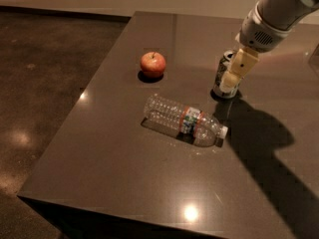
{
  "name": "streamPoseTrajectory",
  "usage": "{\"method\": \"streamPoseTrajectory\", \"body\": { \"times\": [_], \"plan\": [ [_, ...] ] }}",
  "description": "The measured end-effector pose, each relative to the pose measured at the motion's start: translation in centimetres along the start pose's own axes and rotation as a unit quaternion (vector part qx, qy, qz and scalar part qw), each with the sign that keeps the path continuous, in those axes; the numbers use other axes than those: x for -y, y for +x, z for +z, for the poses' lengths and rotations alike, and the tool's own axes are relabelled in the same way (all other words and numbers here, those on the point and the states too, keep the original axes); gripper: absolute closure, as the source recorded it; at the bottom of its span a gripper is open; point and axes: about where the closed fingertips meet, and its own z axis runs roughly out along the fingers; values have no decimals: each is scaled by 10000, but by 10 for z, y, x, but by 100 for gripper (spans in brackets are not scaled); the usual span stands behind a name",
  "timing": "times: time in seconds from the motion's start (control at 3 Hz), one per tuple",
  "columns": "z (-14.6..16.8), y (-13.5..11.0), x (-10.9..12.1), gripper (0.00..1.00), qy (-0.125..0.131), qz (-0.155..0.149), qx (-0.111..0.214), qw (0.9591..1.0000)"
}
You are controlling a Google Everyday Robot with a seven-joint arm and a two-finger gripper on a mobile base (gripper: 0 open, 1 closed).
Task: Move 7up can near apple
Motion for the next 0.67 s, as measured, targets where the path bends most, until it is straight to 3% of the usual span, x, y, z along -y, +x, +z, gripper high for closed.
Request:
{"method": "streamPoseTrajectory", "body": {
  "times": [0.67],
  "plan": [
    [14,-1,3,49,-222,193,76,9995]
  ]
}}
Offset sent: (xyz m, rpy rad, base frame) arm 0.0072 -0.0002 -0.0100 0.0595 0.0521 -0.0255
